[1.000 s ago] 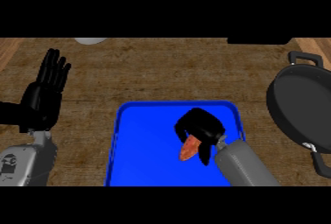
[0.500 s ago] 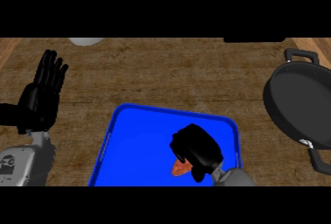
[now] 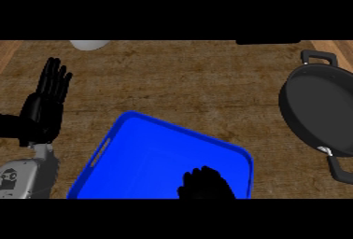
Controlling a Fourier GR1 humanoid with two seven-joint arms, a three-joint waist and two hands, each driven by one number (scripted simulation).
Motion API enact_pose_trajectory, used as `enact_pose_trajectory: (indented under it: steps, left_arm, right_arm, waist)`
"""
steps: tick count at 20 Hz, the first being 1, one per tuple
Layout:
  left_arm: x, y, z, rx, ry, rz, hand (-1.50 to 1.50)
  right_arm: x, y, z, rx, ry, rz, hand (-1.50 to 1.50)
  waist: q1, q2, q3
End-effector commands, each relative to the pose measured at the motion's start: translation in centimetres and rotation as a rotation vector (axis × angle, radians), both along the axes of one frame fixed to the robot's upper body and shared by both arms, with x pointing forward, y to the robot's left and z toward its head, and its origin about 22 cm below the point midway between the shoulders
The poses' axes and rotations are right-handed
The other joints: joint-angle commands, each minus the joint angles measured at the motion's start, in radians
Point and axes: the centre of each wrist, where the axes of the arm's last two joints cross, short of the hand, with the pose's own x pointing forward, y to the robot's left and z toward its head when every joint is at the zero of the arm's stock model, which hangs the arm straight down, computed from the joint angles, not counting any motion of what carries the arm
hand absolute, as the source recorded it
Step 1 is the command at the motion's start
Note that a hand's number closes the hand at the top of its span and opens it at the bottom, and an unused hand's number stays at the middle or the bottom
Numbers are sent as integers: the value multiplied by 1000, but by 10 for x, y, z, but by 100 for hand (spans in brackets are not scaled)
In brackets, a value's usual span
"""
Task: Pick the sweet potato from the tray and place it in the pot
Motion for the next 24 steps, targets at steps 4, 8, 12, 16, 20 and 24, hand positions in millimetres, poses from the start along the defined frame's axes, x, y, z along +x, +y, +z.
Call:
enact_pose_trajectory:
  steps: [4, 8, 12, 16, 20, 24]
  left_arm:
    - [-3, -2, 9, 5, -18, -3, 0]
    - [-3, 6, 6, 5, -4, -16, 0]
    - [4, -4, -10, -2, -17, -18, 0]
    - [-8, 5, 5, 1, -33, -36, 0]
    - [4, -4, 7, 0, -15, -36, 0]
    - [0, 9, 1, 11, -4, -24, 0]
  right_arm:
    - [-20, -43, 62, 177, -250, -296, 150]
    - [-33, -80, 107, 197, -364, -406, 150]
    - [-23, -120, 112, 251, -399, -494, 150]
    - [-16, -160, 113, 188, -375, -548, 150]
    - [12, -193, 114, 146, -329, -590, 150]
    - [33, -250, 103, 189, -331, -620, 150]
  waist:
    - [13, 5, 4]
    - [23, 10, 3]
    - [28, 19, 4]
    - [35, 16, 5]
    - [27, 18, 5]
    - [24, 17, 6]
